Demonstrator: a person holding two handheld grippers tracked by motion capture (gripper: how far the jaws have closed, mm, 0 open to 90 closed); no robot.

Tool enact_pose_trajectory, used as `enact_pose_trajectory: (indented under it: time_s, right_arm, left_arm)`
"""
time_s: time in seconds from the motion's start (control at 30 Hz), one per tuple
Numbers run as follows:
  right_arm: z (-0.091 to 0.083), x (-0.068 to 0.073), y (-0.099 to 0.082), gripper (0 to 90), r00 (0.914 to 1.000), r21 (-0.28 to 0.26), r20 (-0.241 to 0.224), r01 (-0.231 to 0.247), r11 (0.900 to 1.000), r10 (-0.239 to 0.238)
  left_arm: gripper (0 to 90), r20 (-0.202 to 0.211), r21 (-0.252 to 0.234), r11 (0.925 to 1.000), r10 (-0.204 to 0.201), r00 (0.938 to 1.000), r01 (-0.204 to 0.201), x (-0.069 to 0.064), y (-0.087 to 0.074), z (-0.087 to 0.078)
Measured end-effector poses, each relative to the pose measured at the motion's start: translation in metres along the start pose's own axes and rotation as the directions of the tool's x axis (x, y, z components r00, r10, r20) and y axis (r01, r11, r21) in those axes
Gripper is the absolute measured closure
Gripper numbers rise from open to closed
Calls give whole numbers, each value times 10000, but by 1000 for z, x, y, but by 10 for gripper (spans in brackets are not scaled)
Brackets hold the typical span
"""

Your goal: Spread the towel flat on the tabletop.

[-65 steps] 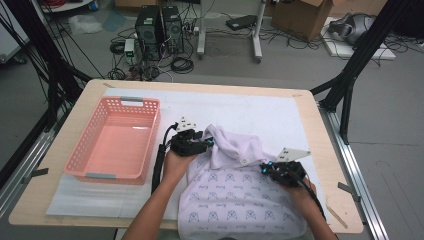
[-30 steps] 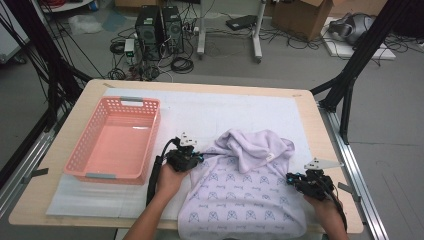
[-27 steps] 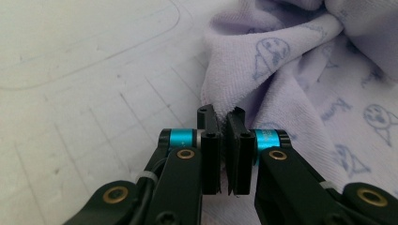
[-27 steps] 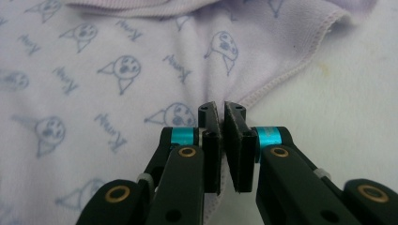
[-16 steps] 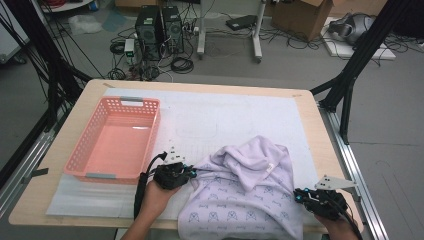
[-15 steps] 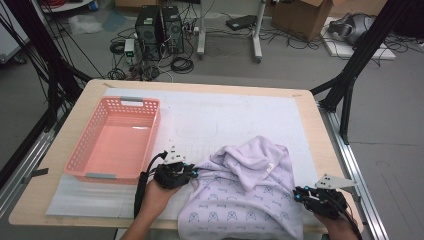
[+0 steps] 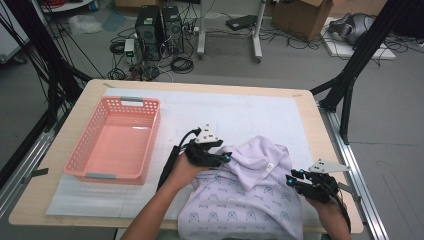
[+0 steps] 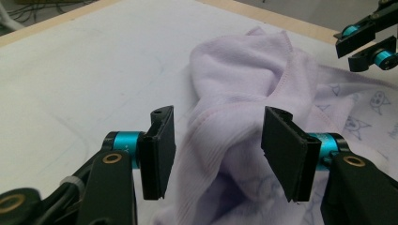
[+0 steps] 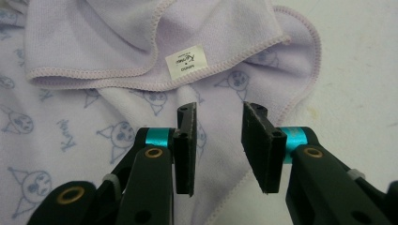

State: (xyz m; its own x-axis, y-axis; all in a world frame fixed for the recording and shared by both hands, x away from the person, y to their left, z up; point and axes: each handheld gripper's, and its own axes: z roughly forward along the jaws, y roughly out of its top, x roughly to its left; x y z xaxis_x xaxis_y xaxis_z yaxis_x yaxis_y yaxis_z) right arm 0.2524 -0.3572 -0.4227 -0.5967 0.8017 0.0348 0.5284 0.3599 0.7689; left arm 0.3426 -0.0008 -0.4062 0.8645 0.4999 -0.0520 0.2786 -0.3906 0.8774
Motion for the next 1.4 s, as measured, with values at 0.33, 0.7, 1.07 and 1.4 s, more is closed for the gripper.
enact_pose_trajectory:
  time_s: [0.33, 0.7, 1.07, 1.4]
  right_arm:
    - [3, -11, -1, 658, 9994, 61, 25, -355, 9994, 355]
    - [31, -18, 27, 616, 9997, 92, 3, -262, 9996, 262]
    - [93, -27, 53, 832, 9991, 819, -143, -390, 9959, 403]
    - [40, -58, 25, 896, 9890, 533, 548, -1402, 9887, 1373]
  left_arm:
    - [767, -1099, -879, 9655, -2541, 9609, 2453, 35, -5, -10]
    - [618, -3450, -691, 9460, -3205, 8822, 3167, 69, -23, -31]
    - [744, -2854, 234, 9505, -2908, 9132, 3099, 63, -28, -1]
    - [791, -3017, 361, 9379, -3189, 8985, 3450, 65, -30, -14]
